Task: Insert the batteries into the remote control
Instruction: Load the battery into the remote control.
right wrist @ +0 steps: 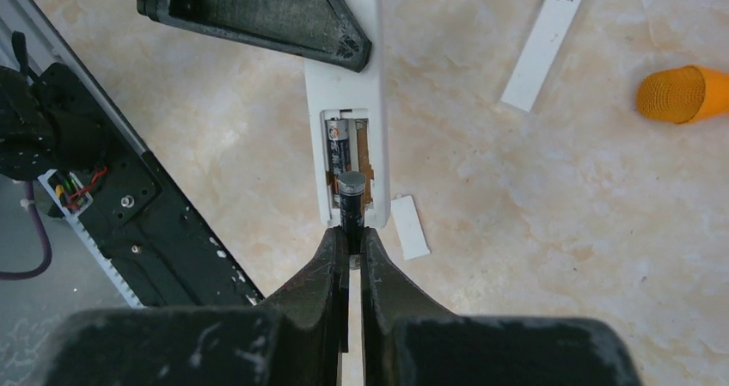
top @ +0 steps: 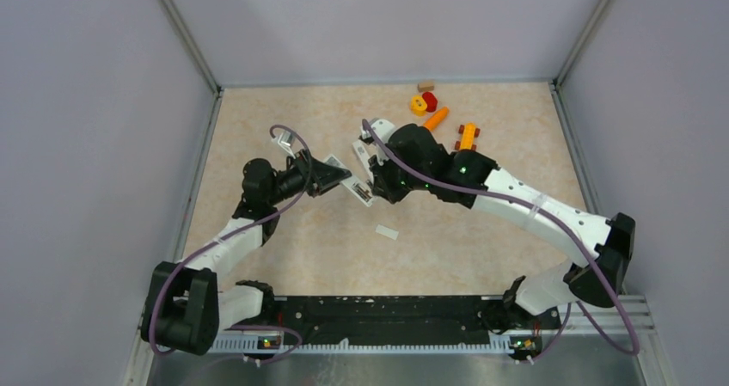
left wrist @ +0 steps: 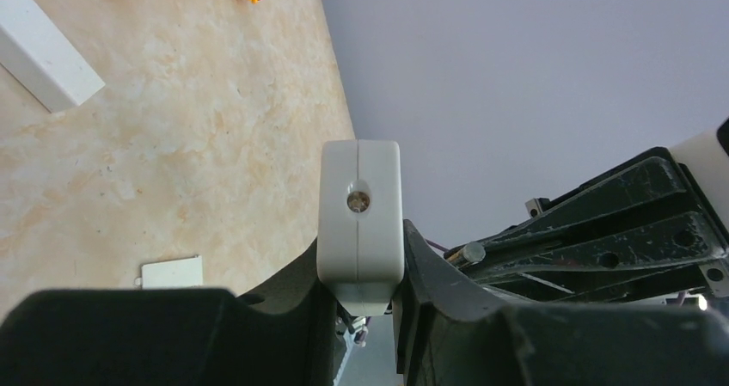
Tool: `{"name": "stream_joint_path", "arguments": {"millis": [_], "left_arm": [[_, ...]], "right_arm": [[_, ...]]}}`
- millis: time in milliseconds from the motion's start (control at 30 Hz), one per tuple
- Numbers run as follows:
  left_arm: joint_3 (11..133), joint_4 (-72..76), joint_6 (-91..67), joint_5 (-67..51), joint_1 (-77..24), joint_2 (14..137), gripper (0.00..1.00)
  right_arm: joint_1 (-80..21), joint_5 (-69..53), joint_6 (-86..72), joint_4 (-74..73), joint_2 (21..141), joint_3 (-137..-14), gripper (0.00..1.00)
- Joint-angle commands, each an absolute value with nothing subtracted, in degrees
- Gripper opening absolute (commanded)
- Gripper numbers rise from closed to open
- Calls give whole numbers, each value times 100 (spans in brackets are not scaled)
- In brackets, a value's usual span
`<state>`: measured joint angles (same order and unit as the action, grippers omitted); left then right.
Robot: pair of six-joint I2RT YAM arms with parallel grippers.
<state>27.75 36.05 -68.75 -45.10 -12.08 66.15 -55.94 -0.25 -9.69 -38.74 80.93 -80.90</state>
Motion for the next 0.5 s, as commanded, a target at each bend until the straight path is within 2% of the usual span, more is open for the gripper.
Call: {"name": "stream_joint_path", "arguments": {"millis": [0,333,467], "left_arm": [[2726,4137,-6880,-4438,-1222,6494,0],[2716,4166,-6986,-4564,-1222,6448,0],[2725,4194,-7022,-4620,-1222,6444,0]], "right_arm": [[-5810,164,-893,-4080,8276,-8554,0],[-5908,226,-579,-4279,8780,-8916,0],[-5926,404,-498,-4351,8853,-8957,4]]}}
